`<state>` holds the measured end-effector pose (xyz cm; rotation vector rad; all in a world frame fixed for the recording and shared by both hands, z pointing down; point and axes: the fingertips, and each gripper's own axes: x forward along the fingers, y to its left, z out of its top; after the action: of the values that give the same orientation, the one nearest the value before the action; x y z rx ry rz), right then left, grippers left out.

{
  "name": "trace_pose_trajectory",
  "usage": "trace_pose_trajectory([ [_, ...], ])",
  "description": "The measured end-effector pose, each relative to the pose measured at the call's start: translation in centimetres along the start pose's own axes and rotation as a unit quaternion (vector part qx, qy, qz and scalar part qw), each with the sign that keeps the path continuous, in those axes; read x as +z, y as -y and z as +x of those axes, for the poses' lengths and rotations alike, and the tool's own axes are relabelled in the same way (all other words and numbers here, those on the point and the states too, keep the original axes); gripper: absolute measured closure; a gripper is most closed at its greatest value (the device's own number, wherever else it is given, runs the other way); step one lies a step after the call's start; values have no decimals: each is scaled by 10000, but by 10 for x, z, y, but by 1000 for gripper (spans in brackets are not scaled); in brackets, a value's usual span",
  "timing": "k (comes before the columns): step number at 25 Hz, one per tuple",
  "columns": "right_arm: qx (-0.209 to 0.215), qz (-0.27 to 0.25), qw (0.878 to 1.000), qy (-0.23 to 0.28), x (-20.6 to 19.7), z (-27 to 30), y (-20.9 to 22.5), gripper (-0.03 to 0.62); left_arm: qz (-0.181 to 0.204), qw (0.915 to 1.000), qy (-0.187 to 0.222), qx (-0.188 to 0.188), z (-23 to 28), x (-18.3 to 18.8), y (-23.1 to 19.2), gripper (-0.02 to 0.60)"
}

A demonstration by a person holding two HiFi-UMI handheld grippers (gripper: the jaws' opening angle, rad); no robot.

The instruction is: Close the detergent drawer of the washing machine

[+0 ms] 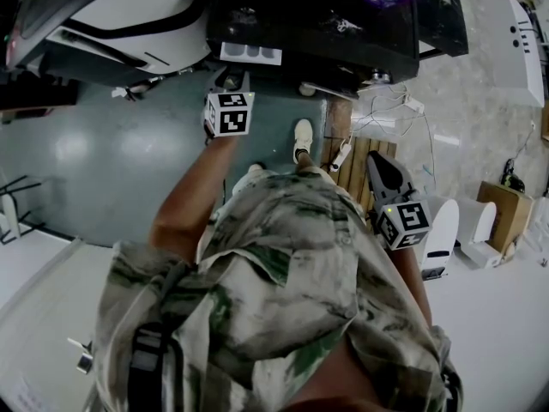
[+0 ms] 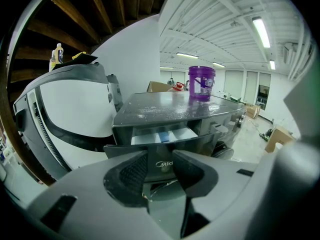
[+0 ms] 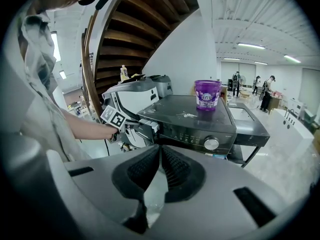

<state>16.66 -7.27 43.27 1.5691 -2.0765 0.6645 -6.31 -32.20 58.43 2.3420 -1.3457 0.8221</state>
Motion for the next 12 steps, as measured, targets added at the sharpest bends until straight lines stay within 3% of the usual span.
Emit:
trace_pose_trajectory([
  [12, -7, 68, 10000, 26, 3, 6, 3, 556, 50, 10000, -8, -2, 11, 8, -3, 413],
])
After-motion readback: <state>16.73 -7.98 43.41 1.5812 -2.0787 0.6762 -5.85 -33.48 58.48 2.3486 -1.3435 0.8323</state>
